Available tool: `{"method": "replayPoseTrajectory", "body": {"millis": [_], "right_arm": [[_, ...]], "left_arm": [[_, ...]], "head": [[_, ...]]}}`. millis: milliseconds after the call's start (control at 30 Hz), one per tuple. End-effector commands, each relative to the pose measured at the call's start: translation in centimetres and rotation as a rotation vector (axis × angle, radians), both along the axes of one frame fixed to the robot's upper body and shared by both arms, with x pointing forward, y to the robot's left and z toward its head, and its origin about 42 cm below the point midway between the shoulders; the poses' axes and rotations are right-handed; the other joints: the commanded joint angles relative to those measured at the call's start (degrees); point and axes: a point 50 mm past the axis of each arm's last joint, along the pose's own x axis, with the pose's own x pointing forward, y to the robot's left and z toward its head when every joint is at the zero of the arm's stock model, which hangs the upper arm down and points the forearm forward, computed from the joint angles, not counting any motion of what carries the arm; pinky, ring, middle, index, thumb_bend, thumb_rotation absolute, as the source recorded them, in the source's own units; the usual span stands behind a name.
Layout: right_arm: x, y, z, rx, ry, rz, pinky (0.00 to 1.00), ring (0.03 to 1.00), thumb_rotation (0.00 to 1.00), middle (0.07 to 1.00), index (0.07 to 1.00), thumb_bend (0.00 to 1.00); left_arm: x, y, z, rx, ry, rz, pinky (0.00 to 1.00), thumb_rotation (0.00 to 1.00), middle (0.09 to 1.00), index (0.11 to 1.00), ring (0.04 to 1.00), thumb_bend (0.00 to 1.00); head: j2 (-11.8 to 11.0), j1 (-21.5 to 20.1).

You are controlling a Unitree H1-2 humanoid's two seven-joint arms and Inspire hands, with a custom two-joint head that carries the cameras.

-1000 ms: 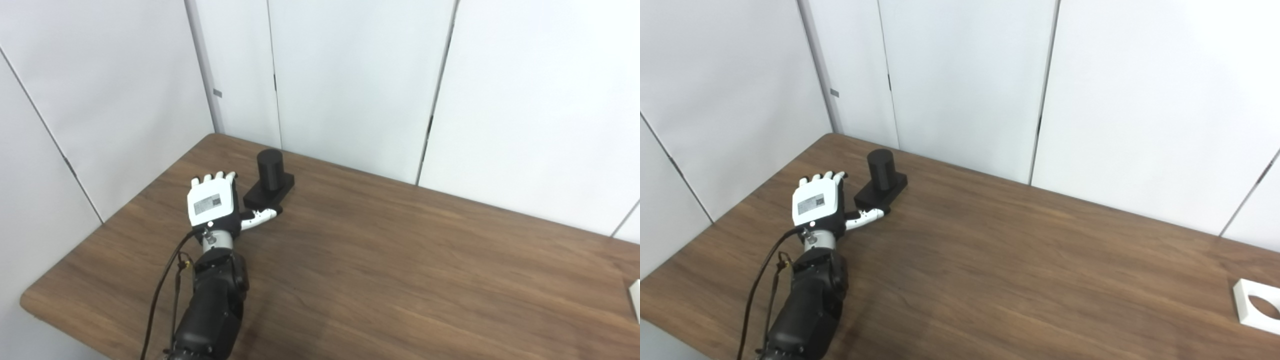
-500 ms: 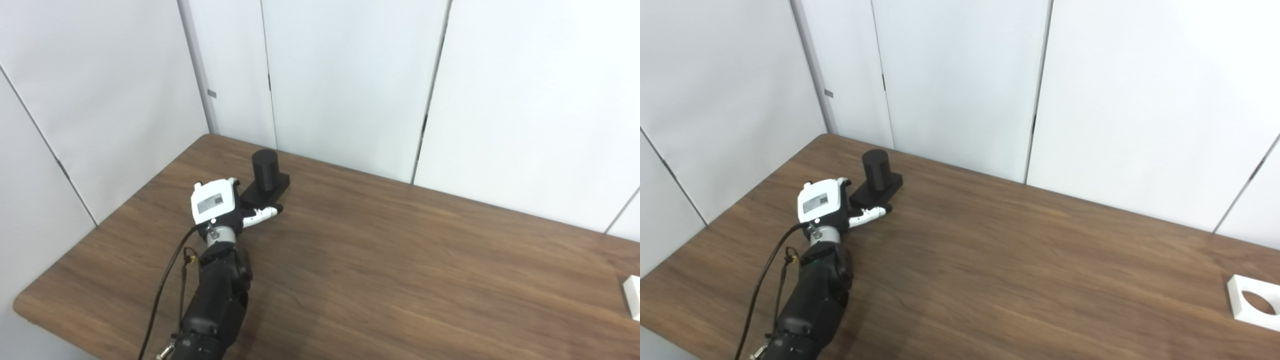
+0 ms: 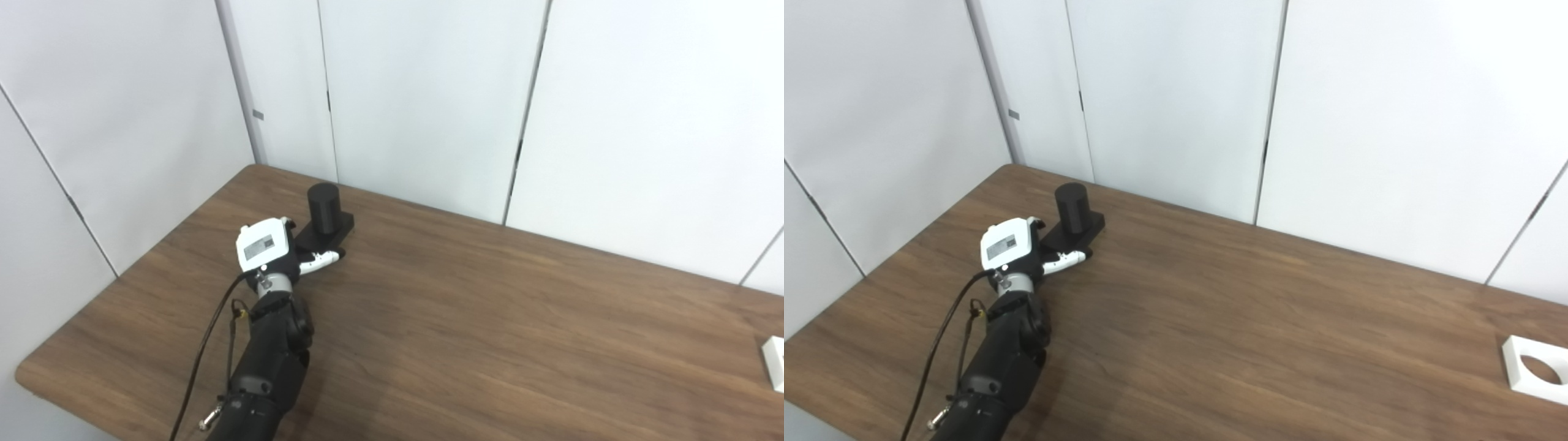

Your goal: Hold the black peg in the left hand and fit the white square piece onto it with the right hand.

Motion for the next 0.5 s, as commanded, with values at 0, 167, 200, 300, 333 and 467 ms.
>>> {"method": "replayPoseTrajectory", "body": {"millis": [0, 167, 200, 300, 333, 467], "right_arm": [[-0.12, 0.76, 1.15, 0.021, -0.055, -0.008, 0.92, 0.895, 1.00, 0.873, 0.864, 0.63], [-0.17, 0.71, 1.04, 0.012, -0.054, -0.011, 0.90, 0.898, 1.00, 0.885, 0.874, 0.63], [-0.18, 0.73, 1.07, 0.011, -0.053, -0.011, 0.92, 0.901, 1.00, 0.886, 0.876, 0.63], [-0.20, 0.79, 1.15, 0.015, -0.054, -0.011, 0.94, 0.902, 1.00, 0.883, 0.879, 0.62], [-0.20, 0.80, 1.16, 0.018, -0.056, -0.011, 0.93, 0.899, 1.00, 0.882, 0.877, 0.62], [-0.21, 0.78, 1.14, 0.021, -0.057, -0.007, 0.94, 0.904, 1.00, 0.887, 0.880, 0.62]], "left_arm": [[1.90, -0.04, 3.15, 0.062, -0.103, 0.005, 0.96, 0.70, 0.828, 0.769, 0.866, 0.93], [2.37, -0.34, 3.12, 0.058, -0.099, 0.011, 0.97, 0.66, 0.832, 0.770, 0.870, 0.94], [2.41, -0.39, 3.12, 0.059, -0.098, 0.012, 0.97, 0.66, 0.832, 0.769, 0.868, 0.94], [2.54, -0.41, 3.08, 0.059, -0.091, 0.018, 0.96, 0.65, 0.832, 0.759, 0.862, 0.93], [2.56, -0.40, 3.05, 0.055, -0.093, 0.020, 0.96, 0.64, 0.831, 0.753, 0.860, 0.93], [2.50, -0.29, 2.92, 0.042, -0.106, 0.019, 0.94, 0.57, 0.814, 0.705, 0.848, 0.90]], "head": [[0.05, -0.01], [0.05, -0.01], [0.05, -0.01], [0.13, 0.01], [0.13, 0.01], [0.13, 0.01]]}}
